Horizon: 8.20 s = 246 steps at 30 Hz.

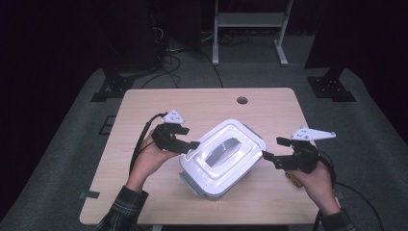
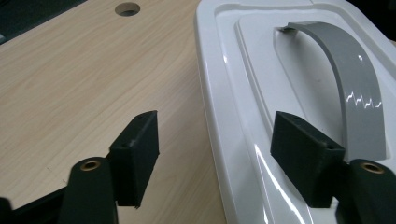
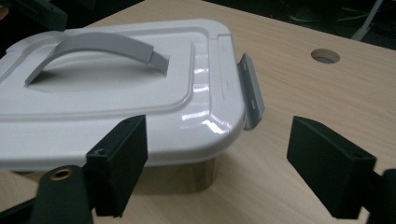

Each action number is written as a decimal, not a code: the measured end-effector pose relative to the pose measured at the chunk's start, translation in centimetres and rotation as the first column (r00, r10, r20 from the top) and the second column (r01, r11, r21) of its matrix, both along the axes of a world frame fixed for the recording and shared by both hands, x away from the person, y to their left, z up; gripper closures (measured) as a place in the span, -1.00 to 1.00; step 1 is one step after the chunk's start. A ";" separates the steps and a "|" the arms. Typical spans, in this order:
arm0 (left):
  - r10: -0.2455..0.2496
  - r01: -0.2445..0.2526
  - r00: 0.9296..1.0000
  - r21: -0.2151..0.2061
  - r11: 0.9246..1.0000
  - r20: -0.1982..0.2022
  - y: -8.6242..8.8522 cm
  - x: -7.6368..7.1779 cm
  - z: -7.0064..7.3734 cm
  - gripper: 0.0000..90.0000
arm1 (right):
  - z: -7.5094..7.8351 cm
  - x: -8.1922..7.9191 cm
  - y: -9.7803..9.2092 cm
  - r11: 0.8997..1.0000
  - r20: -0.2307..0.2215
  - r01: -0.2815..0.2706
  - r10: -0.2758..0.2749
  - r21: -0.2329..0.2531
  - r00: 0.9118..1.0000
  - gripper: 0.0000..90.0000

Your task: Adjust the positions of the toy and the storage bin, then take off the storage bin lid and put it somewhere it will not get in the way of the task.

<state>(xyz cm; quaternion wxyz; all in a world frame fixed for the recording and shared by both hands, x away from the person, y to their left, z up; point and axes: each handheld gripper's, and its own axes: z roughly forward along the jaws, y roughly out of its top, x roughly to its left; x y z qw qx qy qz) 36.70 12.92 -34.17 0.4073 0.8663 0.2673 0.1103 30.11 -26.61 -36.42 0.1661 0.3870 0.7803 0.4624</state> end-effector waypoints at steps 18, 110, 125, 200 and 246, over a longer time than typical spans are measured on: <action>0.025 -0.025 0.999 0.003 1.000 0.023 -0.1 -1.3 1.2 -0.93 | -8.2 -3.6 -0.2 0.996 -0.060 -0.066 0.062 -0.067 0.996 -0.97; -0.095 0.097 0.995 -0.050 0.994 0.039 -6.4 -3.2 0.5 0.47 | -12.4 -2.2 2.3 0.973 -0.118 -0.085 0.061 -0.214 0.991 -1.00; -0.067 0.071 0.996 -0.070 0.995 0.062 -4.9 -3.2 1.7 0.47 | -12.4 -2.2 2.3 0.973 -0.119 -0.088 0.063 -0.215 0.991 -1.00; 0.305 -0.295 0.951 -0.139 0.945 0.053 9.4 0.3 1.9 0.47 | -12.4 -2.3 2.3 0.972 -0.120 -0.092 0.067 -0.216 0.991 -1.00; 0.401 -0.402 0.915 -0.029 0.915 -0.036 11.9 4.5 -7.1 0.48 | -12.4 -2.2 2.3 0.971 -0.118 -0.102 0.078 -0.217 0.990 -1.00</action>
